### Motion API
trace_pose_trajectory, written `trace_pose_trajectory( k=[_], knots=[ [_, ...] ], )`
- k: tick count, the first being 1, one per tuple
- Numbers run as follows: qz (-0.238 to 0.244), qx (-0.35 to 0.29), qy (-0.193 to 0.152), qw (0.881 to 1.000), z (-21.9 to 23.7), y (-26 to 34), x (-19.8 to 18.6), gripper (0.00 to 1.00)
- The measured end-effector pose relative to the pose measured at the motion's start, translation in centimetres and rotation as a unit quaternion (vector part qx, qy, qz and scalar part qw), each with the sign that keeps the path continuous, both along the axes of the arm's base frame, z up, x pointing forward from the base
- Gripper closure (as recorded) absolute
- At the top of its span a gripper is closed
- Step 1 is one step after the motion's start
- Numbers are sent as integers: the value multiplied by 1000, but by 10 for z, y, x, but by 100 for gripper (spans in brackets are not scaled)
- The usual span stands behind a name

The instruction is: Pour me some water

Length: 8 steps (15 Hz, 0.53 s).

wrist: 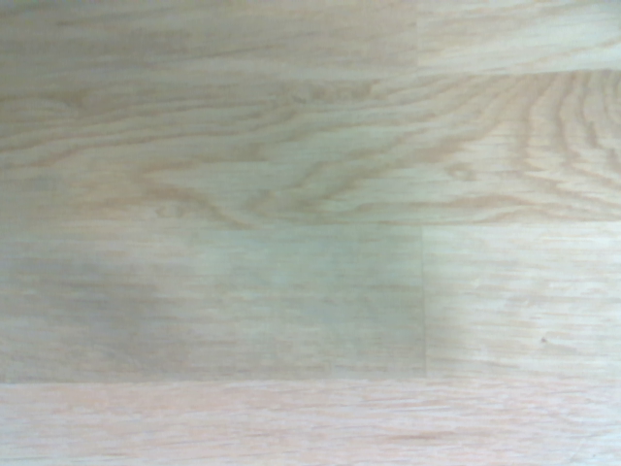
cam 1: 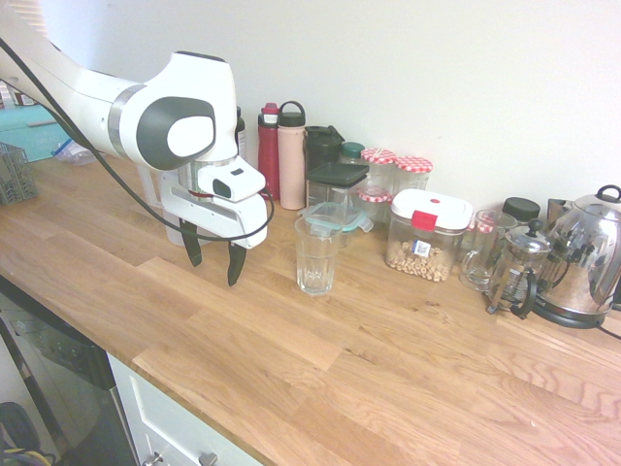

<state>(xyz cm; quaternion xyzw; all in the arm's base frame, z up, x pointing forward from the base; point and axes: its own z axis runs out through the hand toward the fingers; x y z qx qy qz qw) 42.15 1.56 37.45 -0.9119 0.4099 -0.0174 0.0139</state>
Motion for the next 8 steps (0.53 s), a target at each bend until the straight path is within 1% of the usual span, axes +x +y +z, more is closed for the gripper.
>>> trace_pose_trajectory(
  k=[2, 4, 6, 8],
  knots=[
    [2, 0, 0, 1000, 0, 0, 0, 0],
    [3, -1, -10, 1000, 7, 1, -1, 0],
    [8, -5, -28, 1000, 26, 11, -6, 0],
    [14, -8, -52, 999, 52, 37, -21, 0]
  ],
)
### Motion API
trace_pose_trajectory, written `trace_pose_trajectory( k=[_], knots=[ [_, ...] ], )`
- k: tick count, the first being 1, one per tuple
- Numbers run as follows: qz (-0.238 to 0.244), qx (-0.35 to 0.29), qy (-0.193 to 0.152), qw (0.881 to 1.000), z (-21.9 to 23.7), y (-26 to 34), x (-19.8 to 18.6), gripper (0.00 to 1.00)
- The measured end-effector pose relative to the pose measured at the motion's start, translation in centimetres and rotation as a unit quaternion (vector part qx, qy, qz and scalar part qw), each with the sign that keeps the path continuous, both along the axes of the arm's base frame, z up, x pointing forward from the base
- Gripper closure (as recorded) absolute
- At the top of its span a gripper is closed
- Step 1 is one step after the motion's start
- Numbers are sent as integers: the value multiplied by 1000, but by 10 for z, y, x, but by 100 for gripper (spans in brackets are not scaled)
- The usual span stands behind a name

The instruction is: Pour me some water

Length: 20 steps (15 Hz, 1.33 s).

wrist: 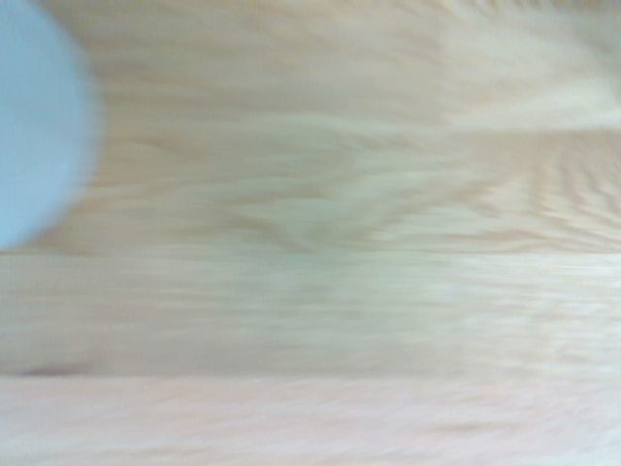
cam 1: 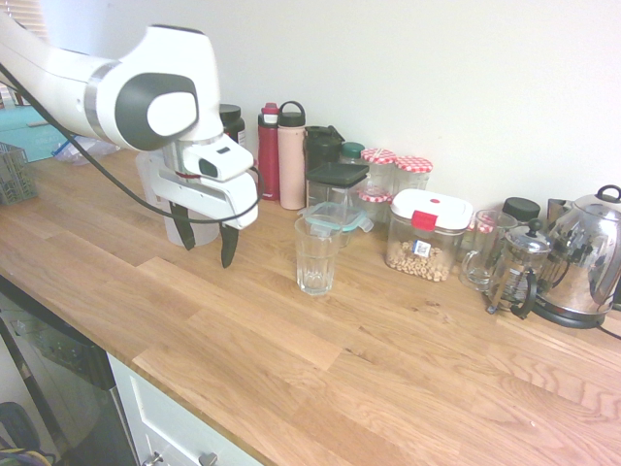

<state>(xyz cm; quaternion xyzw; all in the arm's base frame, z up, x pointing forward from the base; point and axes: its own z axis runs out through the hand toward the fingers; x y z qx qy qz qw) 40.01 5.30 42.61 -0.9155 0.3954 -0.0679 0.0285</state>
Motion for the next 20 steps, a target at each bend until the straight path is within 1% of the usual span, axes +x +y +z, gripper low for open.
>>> trace_pose_trajectory(
  k=[3, 6, 9, 11, 13, 15, 17, 18, 20],
  knots=[
    [13, -6, -46, 999, 33, 54, -30, 0],
    [23, -11, -85, 996, 59, 105, -54, 0],
    [37, -19, -149, 988, 81, 151, -60, 0],
    [38, -28, -175, 983, 82, 164, -52, 0],
    [31, -37, -191, 980, 81, 165, -32, 0],
    [29, -35, -194, 980, 75, 163, -9, 0],
    [26, -30, -186, 982, 68, 164, 3, 0],
    [28, -26, -183, 982, 64, 166, 7, 100],
    [32, -19, -184, 982, 59, 169, 11, 100]
  ],
)
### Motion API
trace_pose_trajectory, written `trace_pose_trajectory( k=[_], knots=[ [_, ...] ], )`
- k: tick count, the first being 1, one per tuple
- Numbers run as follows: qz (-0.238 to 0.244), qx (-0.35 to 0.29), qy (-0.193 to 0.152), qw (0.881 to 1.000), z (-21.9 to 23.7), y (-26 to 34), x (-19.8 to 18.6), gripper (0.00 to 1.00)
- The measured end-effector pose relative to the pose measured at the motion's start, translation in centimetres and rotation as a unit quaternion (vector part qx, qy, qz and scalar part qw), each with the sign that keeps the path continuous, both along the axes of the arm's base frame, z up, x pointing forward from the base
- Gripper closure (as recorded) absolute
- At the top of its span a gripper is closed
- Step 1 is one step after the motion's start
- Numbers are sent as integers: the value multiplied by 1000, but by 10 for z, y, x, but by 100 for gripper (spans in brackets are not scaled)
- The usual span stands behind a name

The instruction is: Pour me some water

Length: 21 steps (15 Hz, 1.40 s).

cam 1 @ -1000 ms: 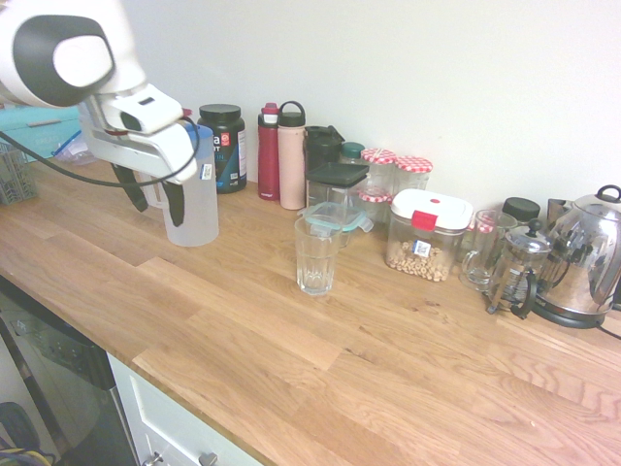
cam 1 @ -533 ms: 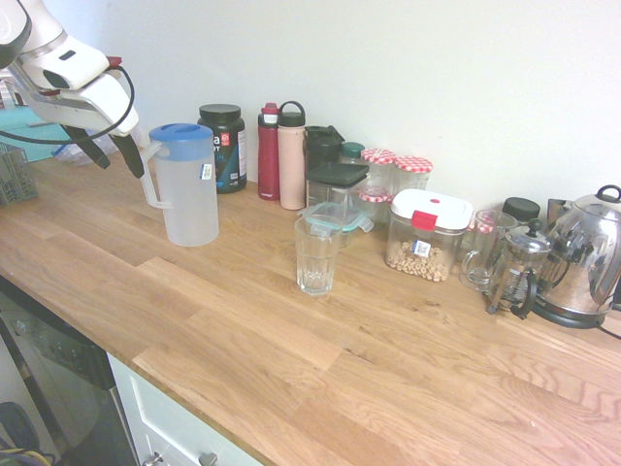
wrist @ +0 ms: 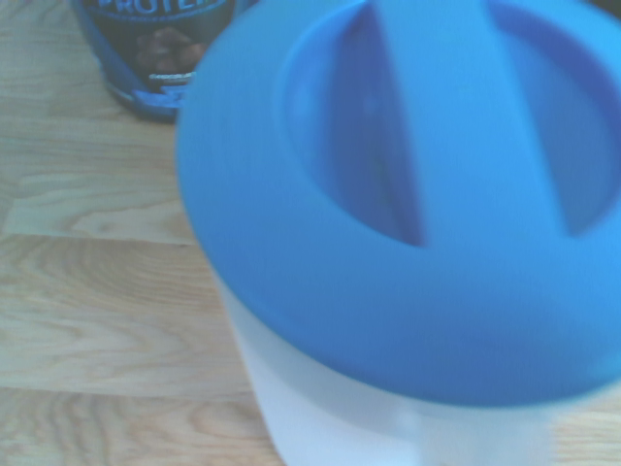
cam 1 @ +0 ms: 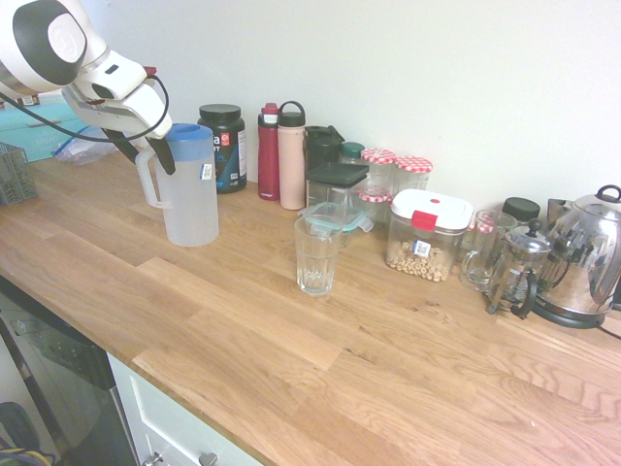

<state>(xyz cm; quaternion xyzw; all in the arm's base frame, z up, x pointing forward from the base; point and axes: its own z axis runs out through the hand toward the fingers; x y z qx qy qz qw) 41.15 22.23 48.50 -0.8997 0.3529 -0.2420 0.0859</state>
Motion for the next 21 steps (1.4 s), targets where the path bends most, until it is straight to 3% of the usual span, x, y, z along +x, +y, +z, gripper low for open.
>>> trace_pose_trajectory(
  k=[9, 21],
  knots=[
    [-2, -4, -13, 1000, -6, 3, 11, 100],
    [2, -3, -6, 1000, -10, 12, 5, 100]
  ],
)
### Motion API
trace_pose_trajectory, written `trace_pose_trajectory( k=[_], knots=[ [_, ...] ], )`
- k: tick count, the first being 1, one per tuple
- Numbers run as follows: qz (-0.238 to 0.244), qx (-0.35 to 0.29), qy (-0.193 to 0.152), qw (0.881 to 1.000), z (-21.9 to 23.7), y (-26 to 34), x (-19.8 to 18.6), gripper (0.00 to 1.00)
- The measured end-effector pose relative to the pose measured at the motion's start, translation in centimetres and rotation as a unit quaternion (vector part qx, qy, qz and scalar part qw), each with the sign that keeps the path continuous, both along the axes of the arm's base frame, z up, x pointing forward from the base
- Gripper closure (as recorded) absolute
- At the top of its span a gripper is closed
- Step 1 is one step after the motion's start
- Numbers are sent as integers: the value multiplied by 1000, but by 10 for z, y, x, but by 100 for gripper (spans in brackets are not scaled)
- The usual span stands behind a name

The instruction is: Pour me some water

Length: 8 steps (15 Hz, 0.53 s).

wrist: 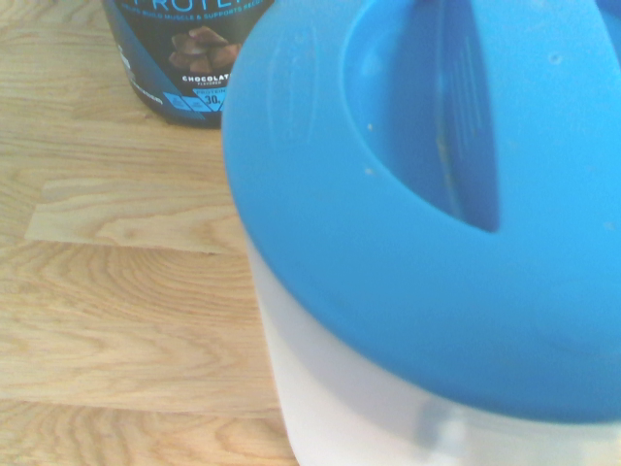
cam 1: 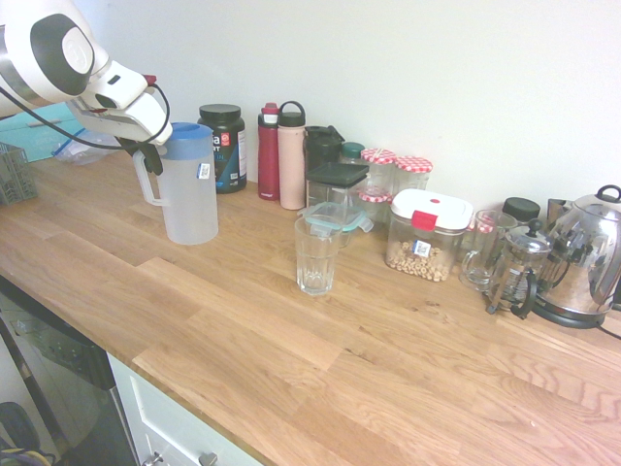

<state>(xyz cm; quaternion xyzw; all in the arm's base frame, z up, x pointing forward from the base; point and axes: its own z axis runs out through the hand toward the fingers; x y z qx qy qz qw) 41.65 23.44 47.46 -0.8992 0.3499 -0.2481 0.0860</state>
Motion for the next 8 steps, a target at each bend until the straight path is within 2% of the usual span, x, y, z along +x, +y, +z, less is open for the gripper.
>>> trace_pose_trajectory(
  k=[8],
  knots=[
    [-21, 1, 6, 1000, 2, -21, -12, 100]
  ],
)
